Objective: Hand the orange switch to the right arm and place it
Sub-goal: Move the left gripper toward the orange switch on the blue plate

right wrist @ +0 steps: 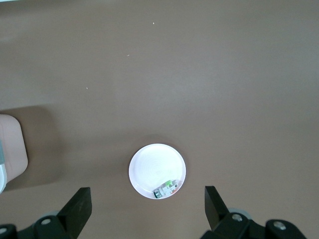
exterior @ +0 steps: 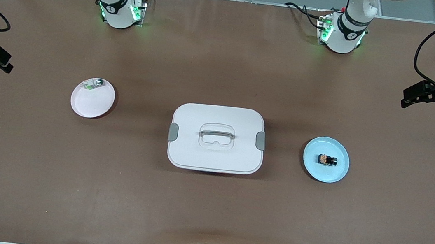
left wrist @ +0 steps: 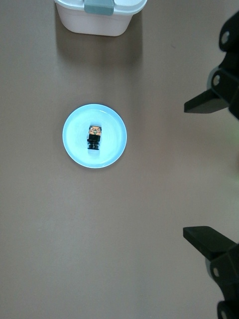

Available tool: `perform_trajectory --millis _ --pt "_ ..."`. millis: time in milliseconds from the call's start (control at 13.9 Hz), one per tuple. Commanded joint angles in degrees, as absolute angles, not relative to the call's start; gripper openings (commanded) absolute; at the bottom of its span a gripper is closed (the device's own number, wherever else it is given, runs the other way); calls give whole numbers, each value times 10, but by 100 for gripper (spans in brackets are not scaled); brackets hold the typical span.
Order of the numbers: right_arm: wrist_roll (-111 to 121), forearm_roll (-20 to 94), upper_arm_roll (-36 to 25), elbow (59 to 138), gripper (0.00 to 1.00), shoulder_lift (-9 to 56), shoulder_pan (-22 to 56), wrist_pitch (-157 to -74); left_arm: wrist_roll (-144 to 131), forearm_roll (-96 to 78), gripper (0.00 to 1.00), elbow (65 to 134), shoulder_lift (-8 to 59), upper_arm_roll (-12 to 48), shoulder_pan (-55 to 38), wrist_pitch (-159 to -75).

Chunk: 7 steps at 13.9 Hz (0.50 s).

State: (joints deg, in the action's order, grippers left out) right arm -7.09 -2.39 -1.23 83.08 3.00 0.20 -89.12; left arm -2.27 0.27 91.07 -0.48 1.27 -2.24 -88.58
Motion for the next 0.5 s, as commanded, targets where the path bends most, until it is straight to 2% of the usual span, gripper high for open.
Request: perform_trajectory --millis 0,432 --pt "-91 -21 -12 832 100 21 4 -886 -30 -6 100 905 -4 14 -21 -876" --pt "-82 8 -14 832 100 22 -5 -880 -29 -5 100 904 0 12 -20 -876"
